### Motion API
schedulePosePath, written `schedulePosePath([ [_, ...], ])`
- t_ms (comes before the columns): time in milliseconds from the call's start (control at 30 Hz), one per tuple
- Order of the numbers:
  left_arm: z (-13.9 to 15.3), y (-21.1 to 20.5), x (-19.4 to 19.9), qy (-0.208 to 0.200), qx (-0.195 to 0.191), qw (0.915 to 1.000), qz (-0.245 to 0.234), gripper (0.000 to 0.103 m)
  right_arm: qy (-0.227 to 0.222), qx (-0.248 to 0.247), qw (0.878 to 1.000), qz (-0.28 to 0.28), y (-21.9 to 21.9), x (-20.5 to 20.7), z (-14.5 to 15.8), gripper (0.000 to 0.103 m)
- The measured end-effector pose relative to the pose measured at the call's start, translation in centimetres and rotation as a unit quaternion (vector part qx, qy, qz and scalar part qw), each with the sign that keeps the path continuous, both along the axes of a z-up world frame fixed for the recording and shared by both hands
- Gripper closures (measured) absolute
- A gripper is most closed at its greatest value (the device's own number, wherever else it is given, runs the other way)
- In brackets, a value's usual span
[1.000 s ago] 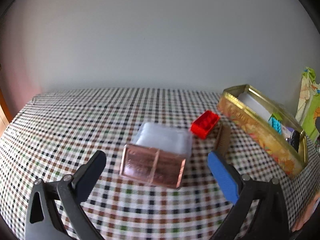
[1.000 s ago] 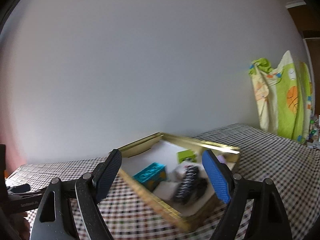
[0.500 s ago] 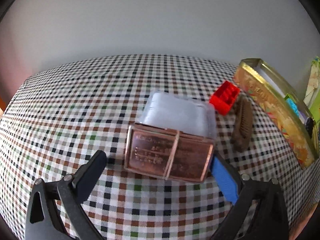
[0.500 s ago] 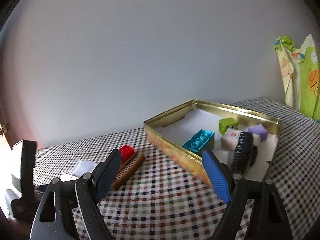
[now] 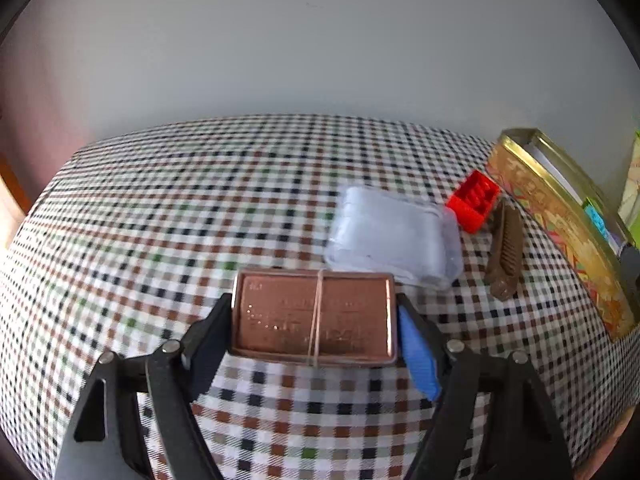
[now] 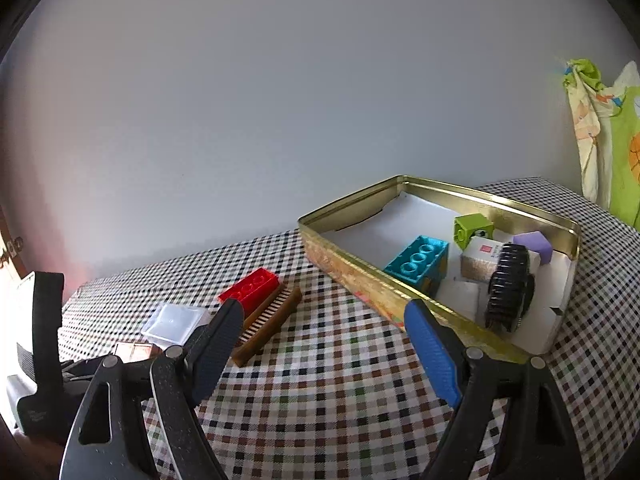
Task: Organize rigid objects
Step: 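Reach the left tool to the copper box and close on it, then grasp the brown comb with the right tool while the left tool holds the copper box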
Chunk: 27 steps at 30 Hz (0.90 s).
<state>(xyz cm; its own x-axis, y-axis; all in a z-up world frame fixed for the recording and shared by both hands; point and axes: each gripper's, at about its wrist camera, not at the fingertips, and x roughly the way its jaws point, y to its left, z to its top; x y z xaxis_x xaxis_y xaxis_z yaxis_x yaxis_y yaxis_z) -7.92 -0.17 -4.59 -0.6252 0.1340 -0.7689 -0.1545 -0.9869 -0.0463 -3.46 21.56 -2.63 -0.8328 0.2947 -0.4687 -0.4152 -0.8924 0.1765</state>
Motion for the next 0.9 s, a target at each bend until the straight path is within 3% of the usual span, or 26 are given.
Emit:
schedulePosePath([
  [300,2.1,-2.9,0.1,0.049,0.030,0.9965,0.061,0.026,-0.073,-0.036,0.996,0.045,-1.2,-5.1,-1.8,0.019],
  [500,2.7,-3.4,0.0,0.062,0.026,0.9946,0.079,0.026,-0.123,-0.017,0.991,0.040,-2.8,-9.2,-2.8,0.019],
  [567,2.9,-3.7,0.0,0.063,0.028,0.9941,0.084,0.026,-0.153,-0.011,0.988,0.029,-3.0,-10.7,-3.4,0.032],
  [667,2.8,-4.5,-0.1,0.060,0.033,0.9936,0.090,0.026,-0.191,-0.031,0.981,0.024,-2.4,-11.9,-4.6,0.041],
  [833,2.6,-3.9,0.1,0.057,0.029,0.9943,0.086,0.026,-0.209,-0.005,0.977,0.038,-3.0,-12.4,-5.0,0.049],
  [900,2.6,-3.6,0.1,0.056,0.026,0.9945,0.084,0.026,-0.211,0.009,0.976,0.057,-3.4,-12.4,-5.1,0.058],
])
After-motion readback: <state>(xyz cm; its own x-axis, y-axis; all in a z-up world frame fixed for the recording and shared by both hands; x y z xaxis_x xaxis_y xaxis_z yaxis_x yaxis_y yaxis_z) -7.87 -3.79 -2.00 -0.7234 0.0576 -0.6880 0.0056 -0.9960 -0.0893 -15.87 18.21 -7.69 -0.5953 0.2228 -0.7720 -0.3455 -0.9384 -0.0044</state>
